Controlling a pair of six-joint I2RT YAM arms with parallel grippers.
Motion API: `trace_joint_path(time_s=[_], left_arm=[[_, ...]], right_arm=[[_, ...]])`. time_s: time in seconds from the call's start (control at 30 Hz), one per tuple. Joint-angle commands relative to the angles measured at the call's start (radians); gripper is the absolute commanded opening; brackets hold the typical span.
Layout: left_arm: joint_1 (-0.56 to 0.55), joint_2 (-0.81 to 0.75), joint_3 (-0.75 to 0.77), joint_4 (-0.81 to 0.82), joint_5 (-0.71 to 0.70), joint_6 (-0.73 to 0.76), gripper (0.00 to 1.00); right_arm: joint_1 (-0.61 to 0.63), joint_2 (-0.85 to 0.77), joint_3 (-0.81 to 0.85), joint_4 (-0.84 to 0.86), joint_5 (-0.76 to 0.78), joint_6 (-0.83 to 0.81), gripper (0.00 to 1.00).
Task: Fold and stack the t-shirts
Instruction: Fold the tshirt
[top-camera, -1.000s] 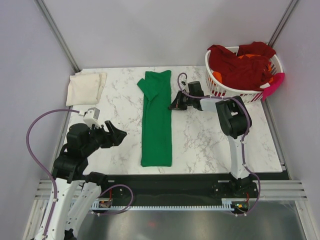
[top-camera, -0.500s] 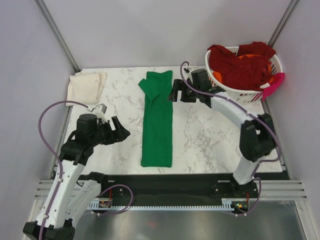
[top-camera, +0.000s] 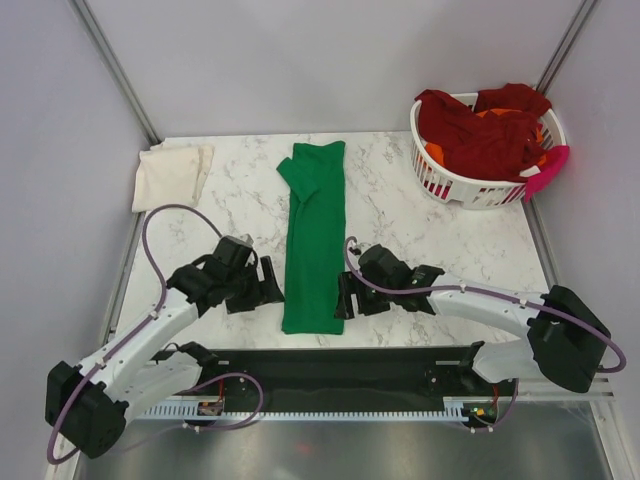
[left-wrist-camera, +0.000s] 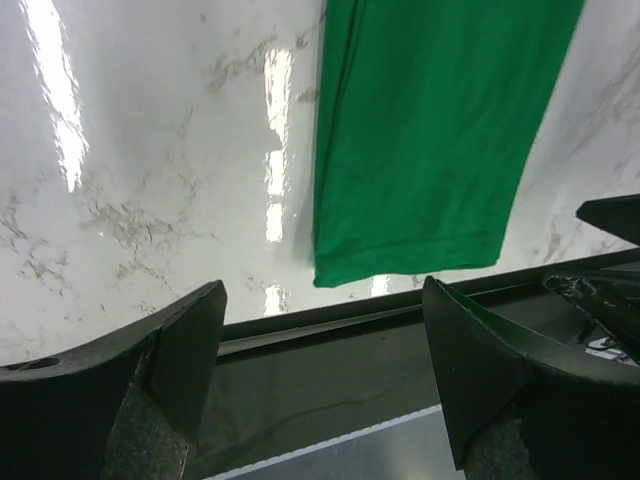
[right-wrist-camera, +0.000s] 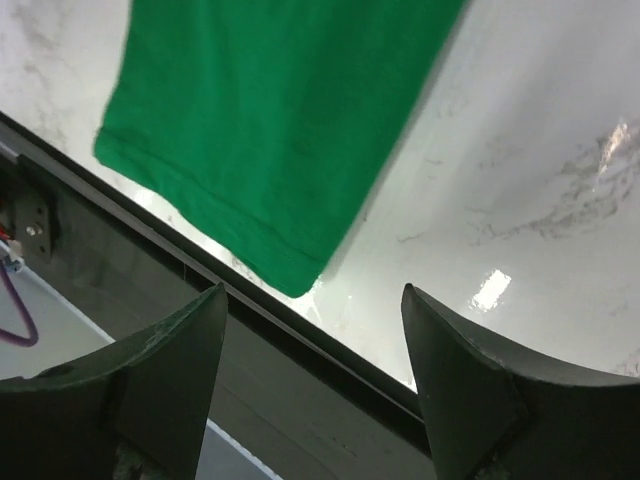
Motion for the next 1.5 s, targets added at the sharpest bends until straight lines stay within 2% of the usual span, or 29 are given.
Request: trace_joint_path(time_s=[0.0, 0.13, 0.3, 0.87, 0.9, 0.93, 1.03, 1.47], left_arm=[[-0.042, -0.003, -0.08, 0.108, -0.031, -0.132, 0.86], [-0.075, 0.014, -0.166, 0.199, -0.006, -0.15, 0.83], [-0.111, 0.065, -0.214, 0.295, 0.011, -0.164, 0.8], [-0.138, 0.116, -0.284, 0.387, 0.022, -0.184, 0.78], [-0.138, 0.114, -0.289, 0.391, 0.023, -0.184, 0.78], [-0.139, 0.111, -0.297, 0.392, 0.026, -0.185, 0.78], [-0.144, 0.1, -0.31, 0.392, 0.028, -0.193, 0.78], [-0.211, 0.045, -0.372, 0.394, 0.042, -0.257, 0.63]], right_arm=[[0.017, -0.032, -0.047, 0.088, 0.056, 0.099, 0.78], [0.04, -0.02, -0.089, 0.149, 0.036, 0.136, 0.68], [0.067, 0.038, -0.109, 0.203, 0.025, 0.153, 0.61], [0.093, 0.121, -0.181, 0.295, 0.01, 0.191, 0.37], [0.092, 0.123, -0.189, 0.295, 0.008, 0.193, 0.33], [0.092, 0.118, -0.193, 0.294, 0.008, 0.193, 0.23], [0.092, 0.109, -0.21, 0.295, 0.016, 0.196, 0.0], [0.09, 0.12, -0.239, 0.35, 0.024, 0.214, 0.0]])
